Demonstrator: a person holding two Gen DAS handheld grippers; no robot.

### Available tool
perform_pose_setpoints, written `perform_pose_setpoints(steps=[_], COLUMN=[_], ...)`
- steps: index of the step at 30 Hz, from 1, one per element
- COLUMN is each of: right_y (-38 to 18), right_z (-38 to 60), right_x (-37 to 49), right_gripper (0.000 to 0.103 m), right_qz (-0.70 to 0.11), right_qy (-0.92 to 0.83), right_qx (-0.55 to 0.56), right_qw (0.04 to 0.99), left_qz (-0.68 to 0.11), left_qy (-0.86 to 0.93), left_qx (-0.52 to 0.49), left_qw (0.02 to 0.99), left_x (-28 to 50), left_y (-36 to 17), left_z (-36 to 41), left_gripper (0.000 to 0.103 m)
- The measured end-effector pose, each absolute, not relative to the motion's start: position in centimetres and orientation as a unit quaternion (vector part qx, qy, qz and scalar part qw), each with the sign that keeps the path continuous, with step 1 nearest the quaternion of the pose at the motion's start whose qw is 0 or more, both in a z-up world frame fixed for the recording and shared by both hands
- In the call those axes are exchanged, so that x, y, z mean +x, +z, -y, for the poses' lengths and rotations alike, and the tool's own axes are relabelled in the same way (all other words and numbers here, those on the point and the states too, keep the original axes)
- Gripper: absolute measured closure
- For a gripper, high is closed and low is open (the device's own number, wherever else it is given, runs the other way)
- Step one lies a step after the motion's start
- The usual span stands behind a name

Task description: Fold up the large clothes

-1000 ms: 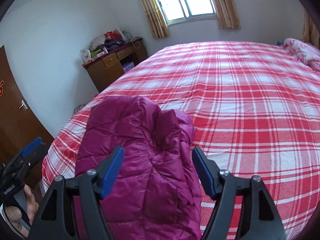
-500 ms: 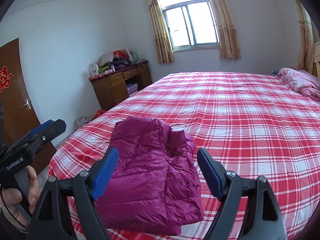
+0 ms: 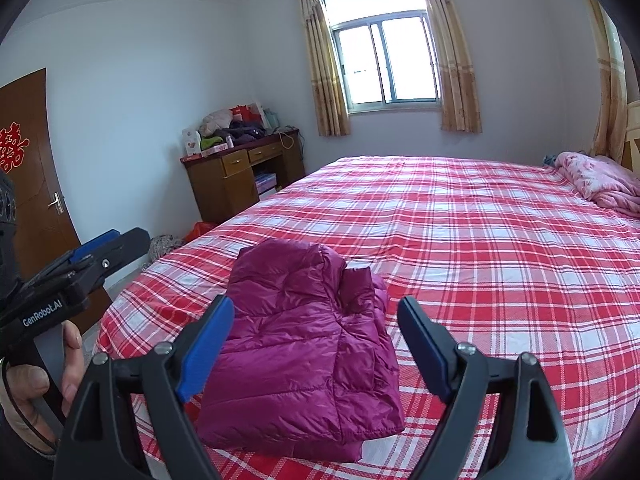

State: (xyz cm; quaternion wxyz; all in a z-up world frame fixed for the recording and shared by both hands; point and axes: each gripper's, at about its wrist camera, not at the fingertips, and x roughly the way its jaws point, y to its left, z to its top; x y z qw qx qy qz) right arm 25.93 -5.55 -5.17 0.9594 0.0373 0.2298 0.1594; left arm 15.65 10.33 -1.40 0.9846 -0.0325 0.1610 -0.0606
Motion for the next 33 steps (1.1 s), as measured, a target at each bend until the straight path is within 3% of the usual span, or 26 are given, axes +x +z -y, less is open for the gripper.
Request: perform_pose_setpoints(steps=[33], right_y=[-5.4], right_z=[6.6], right_x=[25.2], right_gripper=[0.008], right_qz=[-0.214], right_qy=[0.156], right_qx=[0.051], right_qw=[0.963], left_qz=[-0.176], left_qy=[-0.051], left_qx=[-0.025], left_qw=[0.983], left_x=[16.2], left_y=[-2.0], left_z=[-9.7], left_gripper=[0.015])
